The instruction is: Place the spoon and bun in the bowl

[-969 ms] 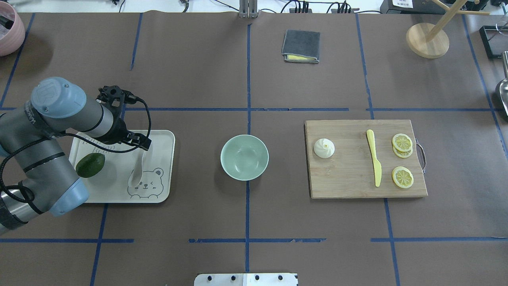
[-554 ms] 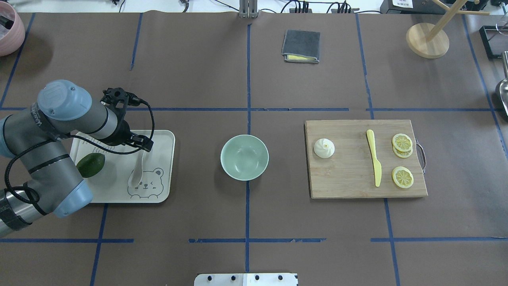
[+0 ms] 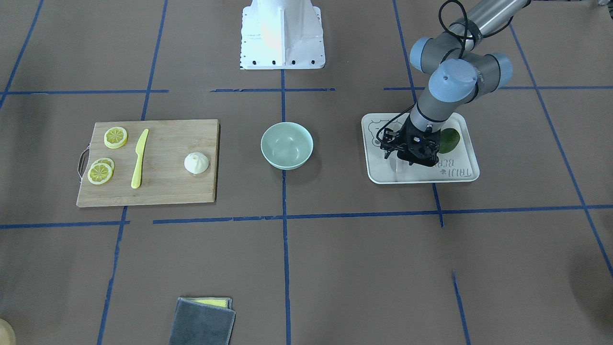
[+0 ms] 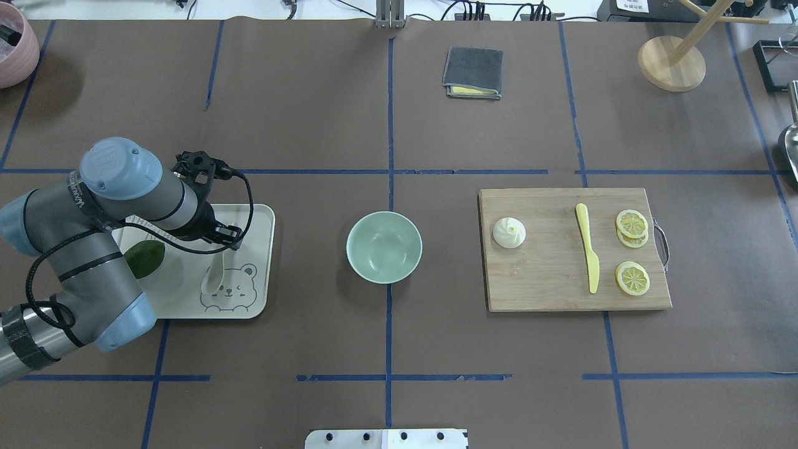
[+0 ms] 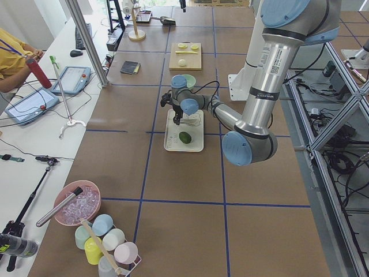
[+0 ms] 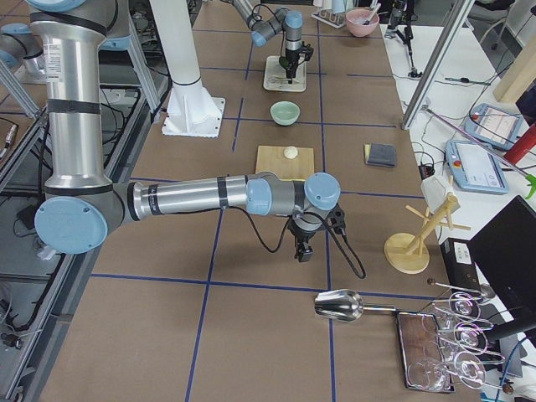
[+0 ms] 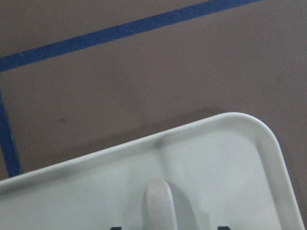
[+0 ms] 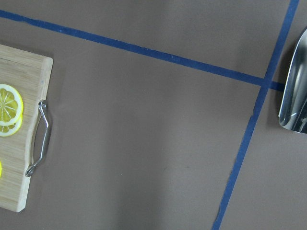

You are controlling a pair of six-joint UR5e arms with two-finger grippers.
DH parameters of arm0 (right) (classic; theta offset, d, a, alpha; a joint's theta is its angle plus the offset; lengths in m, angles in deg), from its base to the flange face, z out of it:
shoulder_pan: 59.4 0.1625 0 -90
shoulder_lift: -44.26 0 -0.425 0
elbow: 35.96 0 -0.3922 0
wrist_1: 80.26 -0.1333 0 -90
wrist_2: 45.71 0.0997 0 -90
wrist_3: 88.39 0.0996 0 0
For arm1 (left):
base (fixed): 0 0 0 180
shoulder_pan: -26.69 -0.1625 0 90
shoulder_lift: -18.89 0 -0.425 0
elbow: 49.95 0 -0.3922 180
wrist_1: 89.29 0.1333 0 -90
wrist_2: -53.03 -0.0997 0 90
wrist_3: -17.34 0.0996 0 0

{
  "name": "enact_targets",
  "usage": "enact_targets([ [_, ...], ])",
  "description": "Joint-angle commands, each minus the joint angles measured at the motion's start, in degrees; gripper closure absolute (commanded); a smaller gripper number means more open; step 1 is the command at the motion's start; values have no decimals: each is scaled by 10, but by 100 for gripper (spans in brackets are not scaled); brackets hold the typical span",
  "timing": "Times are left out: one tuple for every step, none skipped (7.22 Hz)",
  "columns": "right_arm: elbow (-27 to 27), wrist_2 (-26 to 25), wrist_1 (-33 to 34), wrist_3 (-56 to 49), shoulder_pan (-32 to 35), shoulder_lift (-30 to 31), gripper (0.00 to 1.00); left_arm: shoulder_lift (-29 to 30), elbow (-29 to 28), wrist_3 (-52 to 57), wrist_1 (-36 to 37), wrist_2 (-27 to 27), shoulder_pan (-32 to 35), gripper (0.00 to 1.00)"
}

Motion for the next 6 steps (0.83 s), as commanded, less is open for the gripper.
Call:
enact_targets([
  [0,1,0,0,0,3,0,2,6,-1,13,3,0,100],
  [-3,2,0,1,0,3,0,8,23,-2,53,4,0,100],
  [-2,2,0,1,0,3,0,26,45,-2,106,4,0,100],
  [-3,2,0,2,-1,3,0,59,48,-3,138,4,-1,100],
  [-3,2,0,1,-1,3,0,80,42,-29,134,5,-4,100],
  [-4,3,0,2,-1,2,0,130,31,-58,133,5,-6,100],
])
